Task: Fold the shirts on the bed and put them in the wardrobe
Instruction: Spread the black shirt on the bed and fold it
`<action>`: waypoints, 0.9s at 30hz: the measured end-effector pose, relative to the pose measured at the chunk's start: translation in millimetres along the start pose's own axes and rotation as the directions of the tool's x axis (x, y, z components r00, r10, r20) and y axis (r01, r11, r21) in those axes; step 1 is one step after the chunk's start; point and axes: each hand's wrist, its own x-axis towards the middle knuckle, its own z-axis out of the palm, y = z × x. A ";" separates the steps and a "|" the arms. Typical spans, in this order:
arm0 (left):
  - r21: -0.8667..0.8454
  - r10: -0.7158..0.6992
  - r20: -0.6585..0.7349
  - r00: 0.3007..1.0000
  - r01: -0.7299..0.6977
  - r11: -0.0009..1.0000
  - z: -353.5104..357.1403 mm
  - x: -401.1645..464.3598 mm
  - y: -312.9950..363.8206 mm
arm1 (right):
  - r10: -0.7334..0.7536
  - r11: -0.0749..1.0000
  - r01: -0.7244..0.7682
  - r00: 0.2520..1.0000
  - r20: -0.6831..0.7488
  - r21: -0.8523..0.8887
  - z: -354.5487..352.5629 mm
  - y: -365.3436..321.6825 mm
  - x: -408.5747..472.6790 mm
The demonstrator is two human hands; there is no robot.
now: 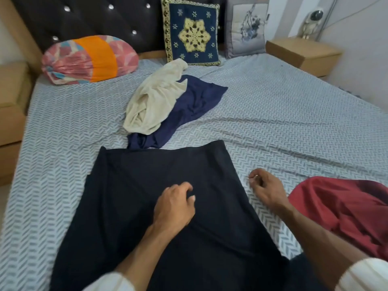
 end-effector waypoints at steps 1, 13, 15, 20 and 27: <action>-0.023 0.010 0.023 1.000 -0.009 1.000 8.7 19.4 14.5 | -0.060 0.998 0.059 0.998 -0.020 -0.023 3.5 6.2 1.4; 0.025 -0.154 0.094 0.984 0.152 0.988 59.1 196.8 104.1 | -0.281 0.955 0.293 0.945 -0.167 0.049 21.9 28.6 6.7; 0.043 -0.190 0.087 0.978 0.187 0.981 59.5 209.9 110.2 | -0.282 0.953 0.297 0.942 -0.182 0.056 22.6 27.6 5.9; -0.476 -0.164 0.087 0.983 0.185 0.860 65.4 222.2 136.6 | -0.282 0.945 0.311 0.931 -0.232 0.103 23.3 26.7 2.3; -0.535 -0.068 0.164 0.984 0.146 0.832 82.3 225.8 132.6 | -0.208 0.975 0.220 0.951 -0.231 0.030 28.4 28.4 4.8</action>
